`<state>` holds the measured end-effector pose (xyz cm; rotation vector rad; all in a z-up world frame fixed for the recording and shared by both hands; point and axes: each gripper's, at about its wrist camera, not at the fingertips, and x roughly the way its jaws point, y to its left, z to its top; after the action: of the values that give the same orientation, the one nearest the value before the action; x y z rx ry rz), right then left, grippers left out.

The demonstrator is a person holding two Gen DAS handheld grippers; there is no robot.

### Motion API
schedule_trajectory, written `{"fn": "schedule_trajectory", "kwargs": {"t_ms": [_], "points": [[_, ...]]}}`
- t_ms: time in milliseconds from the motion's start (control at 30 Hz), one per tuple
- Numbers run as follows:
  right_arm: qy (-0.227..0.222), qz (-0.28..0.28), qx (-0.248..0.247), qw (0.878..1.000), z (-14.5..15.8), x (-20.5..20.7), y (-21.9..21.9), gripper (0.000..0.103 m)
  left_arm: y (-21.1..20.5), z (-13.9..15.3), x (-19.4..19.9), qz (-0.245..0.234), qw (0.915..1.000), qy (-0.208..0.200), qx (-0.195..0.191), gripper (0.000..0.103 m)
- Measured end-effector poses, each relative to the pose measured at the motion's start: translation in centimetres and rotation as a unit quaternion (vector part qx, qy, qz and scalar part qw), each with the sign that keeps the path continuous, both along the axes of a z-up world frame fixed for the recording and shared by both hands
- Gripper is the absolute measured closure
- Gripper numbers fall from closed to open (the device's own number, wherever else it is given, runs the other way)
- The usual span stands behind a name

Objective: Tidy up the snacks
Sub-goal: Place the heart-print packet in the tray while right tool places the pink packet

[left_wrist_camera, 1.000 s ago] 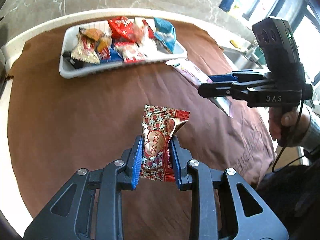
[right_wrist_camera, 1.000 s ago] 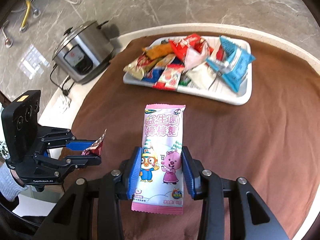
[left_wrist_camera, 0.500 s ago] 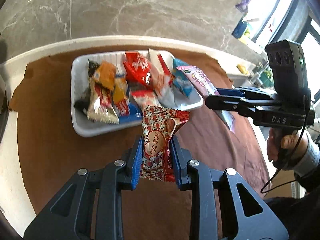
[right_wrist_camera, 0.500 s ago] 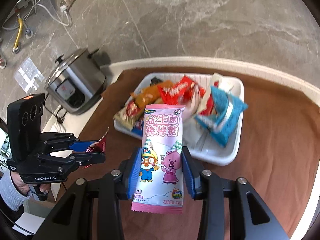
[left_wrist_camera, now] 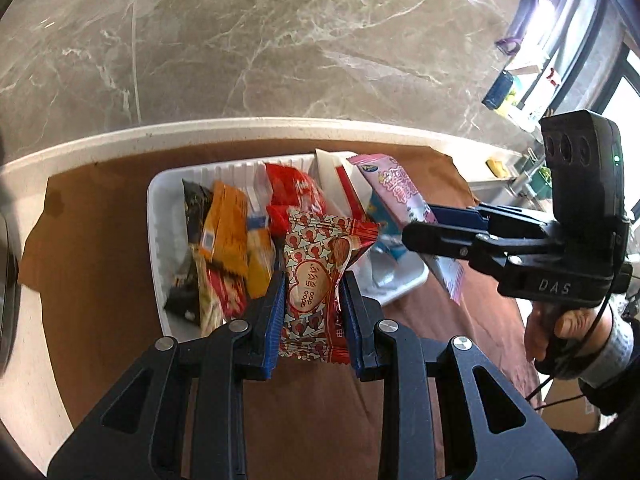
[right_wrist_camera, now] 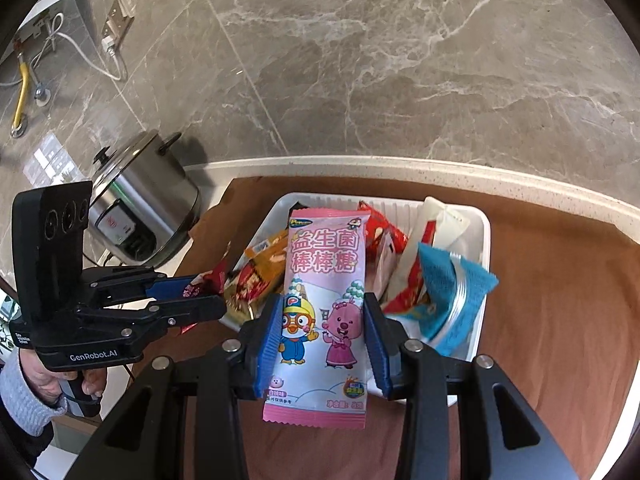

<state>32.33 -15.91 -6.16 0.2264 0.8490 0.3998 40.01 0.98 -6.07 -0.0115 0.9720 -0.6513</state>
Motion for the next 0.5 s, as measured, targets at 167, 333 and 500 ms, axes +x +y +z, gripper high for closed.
{"fn": "schedule_trajectory", "kwargs": {"t_ms": [167, 333, 500], "points": [[0.001, -0.005, 0.004, 1.0, -0.3, 1.7, -0.4, 0.061, -0.8, -0.3, 1.9, 0.006, 1.0, 0.001, -0.004, 0.078], [0.003, -0.01, 0.007, 1.0, -0.8, 3.2, -0.7, 0.061, -1.6, -0.7, 3.7, 0.01, 0.9999, 0.004, -0.005, 0.078], [0.006, -0.013, 0.009, 1.0, -1.2, 3.9, -0.9, 0.061, -2.2, -1.0, 4.7, 0.01, 0.9999, 0.006, -0.003, 0.078]]}}
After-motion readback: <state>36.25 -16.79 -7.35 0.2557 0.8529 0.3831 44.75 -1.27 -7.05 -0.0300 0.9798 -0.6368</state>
